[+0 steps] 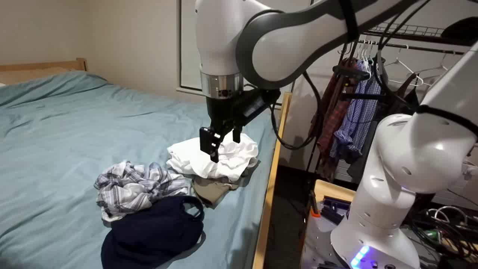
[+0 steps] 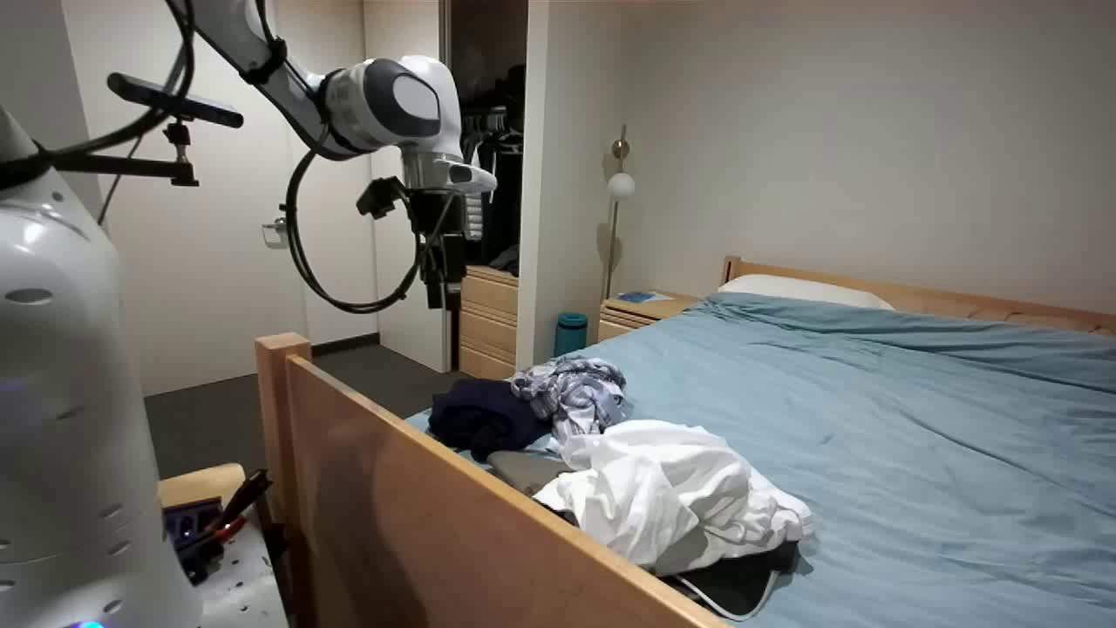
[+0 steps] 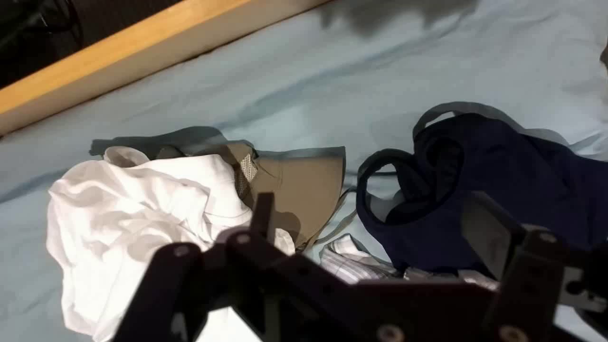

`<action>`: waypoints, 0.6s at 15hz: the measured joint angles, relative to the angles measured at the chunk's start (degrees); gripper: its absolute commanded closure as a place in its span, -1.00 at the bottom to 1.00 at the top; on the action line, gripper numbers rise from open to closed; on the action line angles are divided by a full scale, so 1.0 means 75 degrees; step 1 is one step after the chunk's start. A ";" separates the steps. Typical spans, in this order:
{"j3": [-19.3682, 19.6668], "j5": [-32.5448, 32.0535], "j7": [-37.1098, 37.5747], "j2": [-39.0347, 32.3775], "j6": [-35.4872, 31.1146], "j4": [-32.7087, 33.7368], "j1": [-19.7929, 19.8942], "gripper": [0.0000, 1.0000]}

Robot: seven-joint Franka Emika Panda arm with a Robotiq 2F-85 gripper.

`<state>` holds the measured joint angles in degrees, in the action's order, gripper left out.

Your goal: Move one white object from the right heap to the left, then get the blue-white object and fold it on top of the left heap

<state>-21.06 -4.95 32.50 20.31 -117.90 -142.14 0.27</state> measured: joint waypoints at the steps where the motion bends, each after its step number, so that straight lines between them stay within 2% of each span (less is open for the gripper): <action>1: 0.0000 0.0000 0.0000 0.0000 0.0000 0.0000 0.0000 -1.00; 4: 0.0244 0.0000 0.0000 -0.0035 -0.0001 0.0005 -0.0117 -1.00; 9: 0.1193 0.0002 -0.0090 -0.0448 -0.0571 0.0021 -0.0044 -1.00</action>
<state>-12.11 -4.94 31.82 16.95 -122.18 -141.99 -0.06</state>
